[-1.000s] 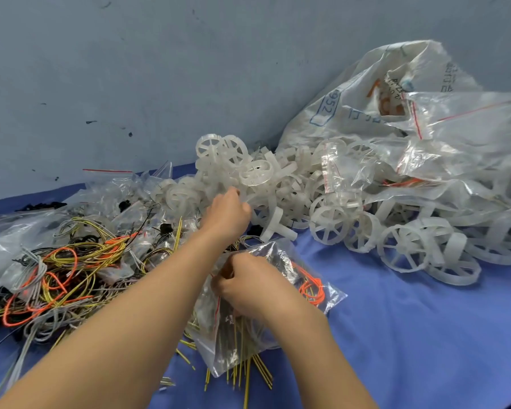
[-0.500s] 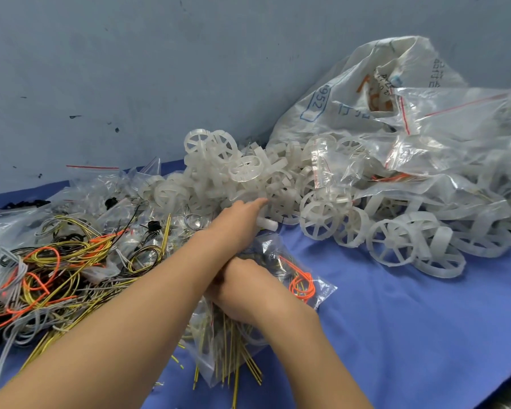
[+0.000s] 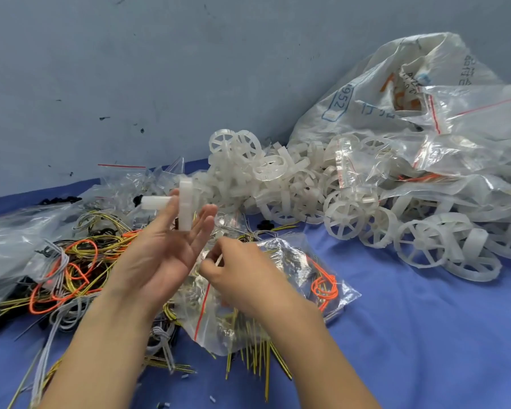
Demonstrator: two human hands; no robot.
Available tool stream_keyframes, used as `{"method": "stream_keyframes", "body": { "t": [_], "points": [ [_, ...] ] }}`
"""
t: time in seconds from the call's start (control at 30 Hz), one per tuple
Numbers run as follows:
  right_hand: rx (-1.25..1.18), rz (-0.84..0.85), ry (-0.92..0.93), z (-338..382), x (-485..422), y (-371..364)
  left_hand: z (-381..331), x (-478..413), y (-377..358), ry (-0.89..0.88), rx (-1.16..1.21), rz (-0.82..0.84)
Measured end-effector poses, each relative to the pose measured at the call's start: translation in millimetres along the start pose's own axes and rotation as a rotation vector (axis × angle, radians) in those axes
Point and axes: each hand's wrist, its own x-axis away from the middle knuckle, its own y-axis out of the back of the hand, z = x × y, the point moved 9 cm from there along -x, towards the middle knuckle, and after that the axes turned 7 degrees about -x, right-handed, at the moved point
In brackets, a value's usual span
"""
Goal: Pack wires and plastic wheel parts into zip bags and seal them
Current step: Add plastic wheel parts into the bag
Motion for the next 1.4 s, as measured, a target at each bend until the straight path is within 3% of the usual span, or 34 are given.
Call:
{"method": "stream_keyframes", "body": {
  "t": [0.1, 0.17, 0.23, 0.33, 0.57, 0.7, 0.83, 1.0, 1.2, 1.4],
  "points": [
    [0.024, -0.029, 0.033, 8, -1, -4, -15, 21, 29, -0.05, -0.19, -0.115],
    [0.011, -0.029, 0.026, 11, 0, -5, -38, 40, 45, -0.18, -0.421, -0.231],
    [-0.01, -0.045, 0.02, 13, -1, -3, -54, 57, 49, -0.271, -0.508, -0.299],
    [-0.063, -0.045, 0.001, 16, -1, -1, -49, 64, 52, -0.237, -0.433, -0.27],
    [-0.137, -0.094, -0.003, 24, 0, -1, -16, 66, 45, -0.014, -0.2, -0.003],
    [-0.202, -0.122, 0.002, 27, 1, 0, -19, 63, 52, -0.021, -0.109, -0.04],
    [-0.242, -0.14, 0.012, 29, 3, 2, -15, 62, 59, 0.019, -0.181, -0.06],
    [-0.31, -0.188, -0.006, 25, 6, 13, -13, 67, 67, 0.005, -0.556, -0.115],
    [-0.13, -0.279, 0.059, 34, 8, 23, -12, 68, 37, -0.07, -1.271, 0.107],
    [-0.041, -0.246, 0.087, 39, 8, 23, -19, 61, 22, -0.162, -1.642, 0.187]
  ]
}}
